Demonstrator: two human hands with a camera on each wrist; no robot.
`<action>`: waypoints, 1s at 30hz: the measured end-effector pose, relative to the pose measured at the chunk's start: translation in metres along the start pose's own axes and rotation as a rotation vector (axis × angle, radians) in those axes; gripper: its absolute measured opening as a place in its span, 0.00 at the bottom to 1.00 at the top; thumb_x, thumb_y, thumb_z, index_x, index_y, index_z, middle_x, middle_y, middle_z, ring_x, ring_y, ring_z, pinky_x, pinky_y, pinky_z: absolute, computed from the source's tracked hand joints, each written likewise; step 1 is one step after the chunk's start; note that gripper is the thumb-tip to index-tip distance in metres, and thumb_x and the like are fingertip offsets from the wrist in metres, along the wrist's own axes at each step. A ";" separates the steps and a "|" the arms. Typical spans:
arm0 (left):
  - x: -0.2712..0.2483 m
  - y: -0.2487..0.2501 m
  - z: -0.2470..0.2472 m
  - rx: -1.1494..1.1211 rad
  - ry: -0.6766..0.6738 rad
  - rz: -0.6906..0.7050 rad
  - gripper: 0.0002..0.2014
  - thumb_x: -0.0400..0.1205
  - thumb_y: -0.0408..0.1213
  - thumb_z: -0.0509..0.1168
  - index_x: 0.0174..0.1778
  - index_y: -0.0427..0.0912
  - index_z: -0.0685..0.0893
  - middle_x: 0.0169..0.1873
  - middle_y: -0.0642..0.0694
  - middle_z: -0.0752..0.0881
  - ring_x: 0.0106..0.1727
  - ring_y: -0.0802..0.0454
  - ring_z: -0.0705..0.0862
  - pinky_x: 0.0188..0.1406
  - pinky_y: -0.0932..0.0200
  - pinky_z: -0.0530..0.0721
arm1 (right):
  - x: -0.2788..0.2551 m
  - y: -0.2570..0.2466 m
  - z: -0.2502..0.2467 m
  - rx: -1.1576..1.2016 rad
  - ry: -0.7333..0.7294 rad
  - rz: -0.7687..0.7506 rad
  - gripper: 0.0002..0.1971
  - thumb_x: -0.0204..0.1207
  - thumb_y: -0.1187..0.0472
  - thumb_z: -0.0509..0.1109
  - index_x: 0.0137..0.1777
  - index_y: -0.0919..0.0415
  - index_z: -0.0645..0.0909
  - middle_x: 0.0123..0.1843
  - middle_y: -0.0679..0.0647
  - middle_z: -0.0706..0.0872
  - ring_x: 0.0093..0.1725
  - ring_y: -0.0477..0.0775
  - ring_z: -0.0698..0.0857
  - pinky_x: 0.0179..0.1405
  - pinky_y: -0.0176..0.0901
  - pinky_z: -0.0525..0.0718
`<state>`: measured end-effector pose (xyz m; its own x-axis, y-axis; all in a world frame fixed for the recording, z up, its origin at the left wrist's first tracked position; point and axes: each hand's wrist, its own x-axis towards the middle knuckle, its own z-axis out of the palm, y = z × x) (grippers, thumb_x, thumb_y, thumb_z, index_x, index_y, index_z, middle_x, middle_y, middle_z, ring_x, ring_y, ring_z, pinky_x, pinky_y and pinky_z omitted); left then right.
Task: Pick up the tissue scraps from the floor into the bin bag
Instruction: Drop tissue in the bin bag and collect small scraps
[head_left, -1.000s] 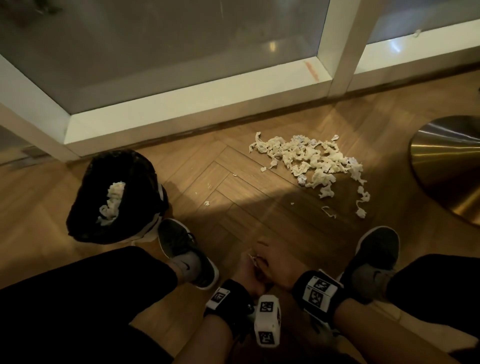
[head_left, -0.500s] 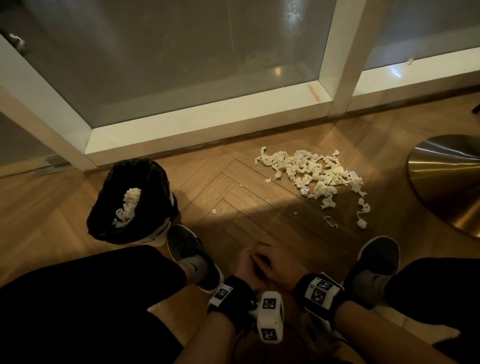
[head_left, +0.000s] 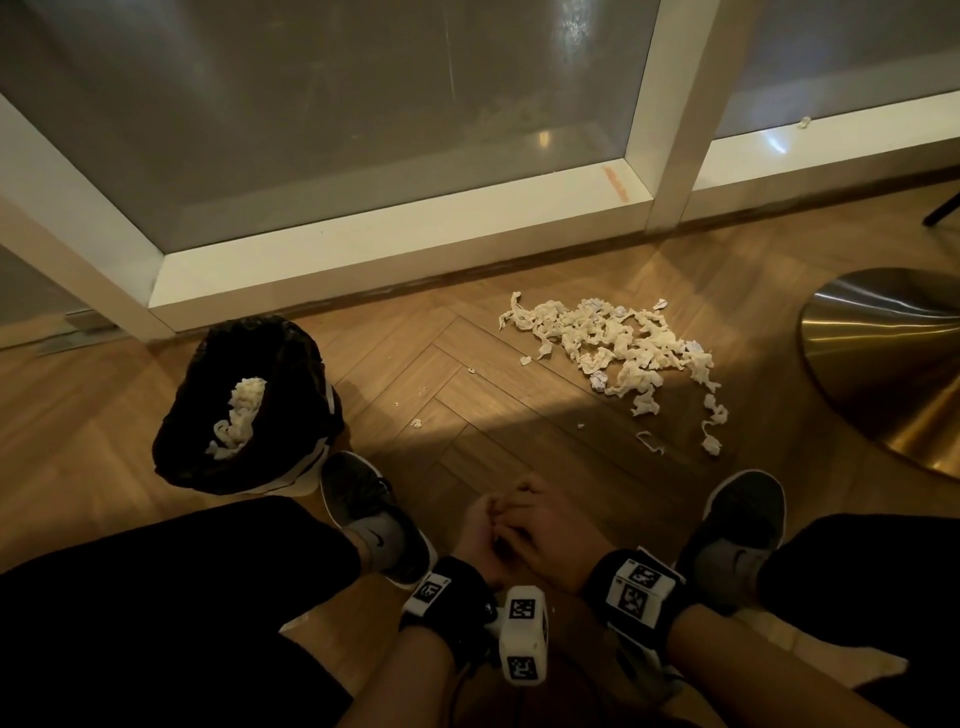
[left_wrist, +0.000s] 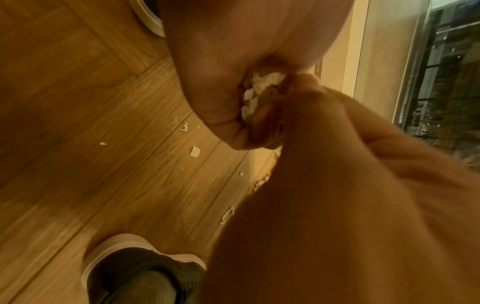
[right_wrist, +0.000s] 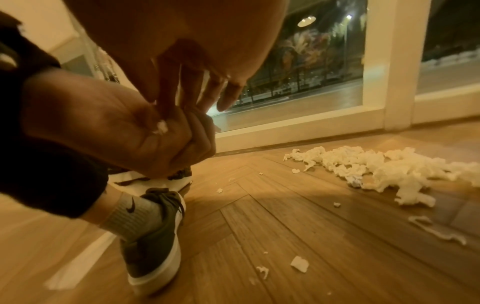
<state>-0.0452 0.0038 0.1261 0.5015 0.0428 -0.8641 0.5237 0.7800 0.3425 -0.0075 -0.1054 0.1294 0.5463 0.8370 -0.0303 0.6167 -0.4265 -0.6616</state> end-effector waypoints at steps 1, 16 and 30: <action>0.003 -0.002 0.000 -0.011 0.004 0.011 0.19 0.87 0.37 0.48 0.34 0.38 0.77 0.19 0.45 0.82 0.25 0.51 0.81 0.18 0.66 0.79 | 0.001 0.000 0.000 0.008 0.007 0.007 0.16 0.81 0.56 0.58 0.53 0.58 0.87 0.57 0.45 0.84 0.58 0.45 0.68 0.56 0.31 0.62; 0.033 -0.025 -0.013 0.655 -0.134 -0.061 0.18 0.88 0.45 0.52 0.35 0.42 0.74 0.18 0.50 0.74 0.15 0.58 0.64 0.15 0.70 0.61 | 0.016 0.034 -0.010 0.139 -0.347 0.539 0.14 0.68 0.64 0.75 0.31 0.53 0.70 0.36 0.46 0.76 0.35 0.43 0.74 0.31 0.31 0.72; 0.117 -0.024 -0.074 0.916 0.217 0.064 0.19 0.83 0.46 0.63 0.25 0.46 0.80 0.25 0.47 0.79 0.26 0.51 0.75 0.34 0.58 0.73 | -0.002 0.141 0.040 0.212 -0.155 0.994 0.09 0.78 0.58 0.70 0.54 0.61 0.84 0.52 0.56 0.86 0.48 0.52 0.85 0.47 0.43 0.86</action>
<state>-0.0506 0.0364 -0.0104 0.4575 0.2559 -0.8516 0.8831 -0.0187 0.4689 0.0553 -0.1538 0.0060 0.6668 0.1800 -0.7232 -0.1954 -0.8942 -0.4028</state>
